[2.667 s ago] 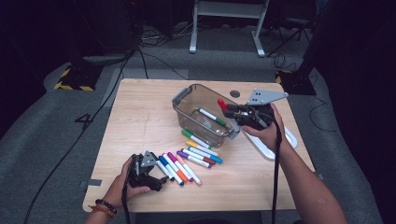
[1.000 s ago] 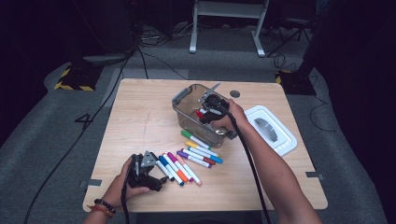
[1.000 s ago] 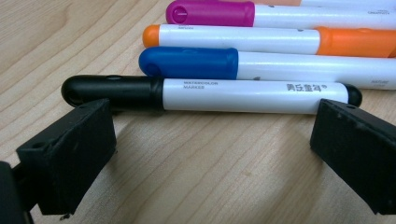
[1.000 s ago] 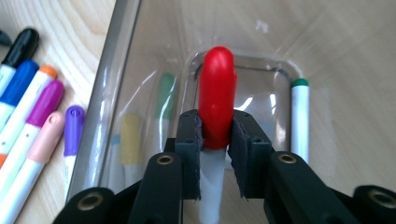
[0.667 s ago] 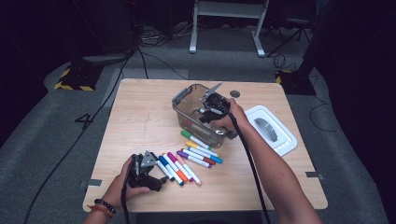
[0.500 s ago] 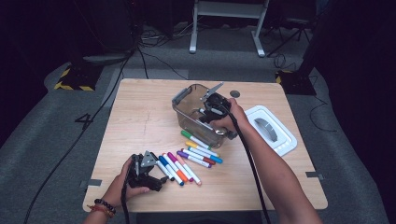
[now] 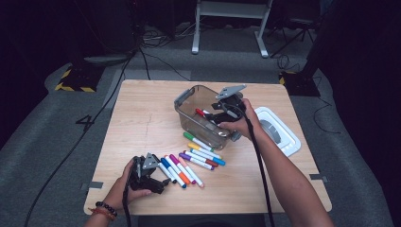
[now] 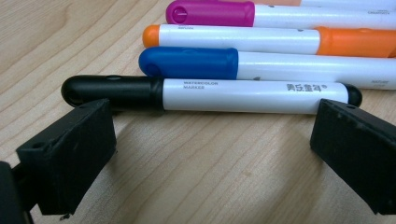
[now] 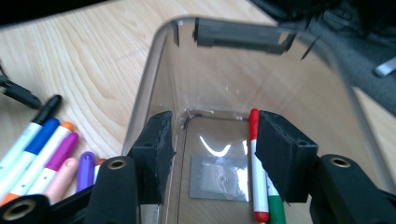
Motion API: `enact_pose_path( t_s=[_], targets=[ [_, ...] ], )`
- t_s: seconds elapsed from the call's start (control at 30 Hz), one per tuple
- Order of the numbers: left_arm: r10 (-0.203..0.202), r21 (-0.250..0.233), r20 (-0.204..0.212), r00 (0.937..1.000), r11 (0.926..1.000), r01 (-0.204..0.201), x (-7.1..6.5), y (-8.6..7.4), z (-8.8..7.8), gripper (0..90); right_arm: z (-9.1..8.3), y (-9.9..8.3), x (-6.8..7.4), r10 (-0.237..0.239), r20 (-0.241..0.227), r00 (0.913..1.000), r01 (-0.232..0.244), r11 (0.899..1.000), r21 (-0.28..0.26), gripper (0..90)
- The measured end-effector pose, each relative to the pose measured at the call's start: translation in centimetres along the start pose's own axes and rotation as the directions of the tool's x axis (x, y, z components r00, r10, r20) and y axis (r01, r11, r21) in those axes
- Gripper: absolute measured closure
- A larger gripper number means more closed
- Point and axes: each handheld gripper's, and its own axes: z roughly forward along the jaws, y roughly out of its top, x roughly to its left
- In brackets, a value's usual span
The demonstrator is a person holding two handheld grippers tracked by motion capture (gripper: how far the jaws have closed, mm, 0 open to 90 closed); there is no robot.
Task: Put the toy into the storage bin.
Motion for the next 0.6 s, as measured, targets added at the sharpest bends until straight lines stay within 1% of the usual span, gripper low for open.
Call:
enact_pose_path(
  t_s=[0.13, 0.23, 0.3, 0.43, 0.6],
  targets=[
    [0.0, -0.002, -0.001, 1.0, 1.0, 0.0, 0.0, 0.0, 0.0, 0.5, -2.2, -0.6, 0.2, -0.008, -0.001, 1.0, 0.008, 0.999, -0.049, 45.4],
    [0.0, 0.0, 0.0, 1.0, 1.0, 0.0, 0.0, 0.0, 0.0, 0.5, -3.5, -1.2, 0.5, -0.021, 0.006, 0.9998, 0.021, 0.998, -0.067, 45.3],
    [-0.001, 0.0, 0.0, 1.0, 1.0, 0.001, 0.0, 0.0, 0.0, 0.5, -4.3, -1.7, 0.7, -0.029, 0.002, 0.9996, 0.029, 0.996, -0.08, 45.2],
    [0.0, 0.0, 0.0, 1.0, 1.0, 0.0, 0.0, 0.0, 0.0, 0.5, -6.2, -3.2, 1.4, -0.049, -0.002, 0.9988, 0.048, 0.994, -0.102, 45.2],
    [-0.001, -0.002, -0.001, 1.0, 1.0, 0.001, 0.0, 0.0, 0.0, 0.5, -7.6, -5.4, 2.4, -0.066, -0.019, 0.9976, 0.063, 0.991, -0.116, 45.3]
  ],
)
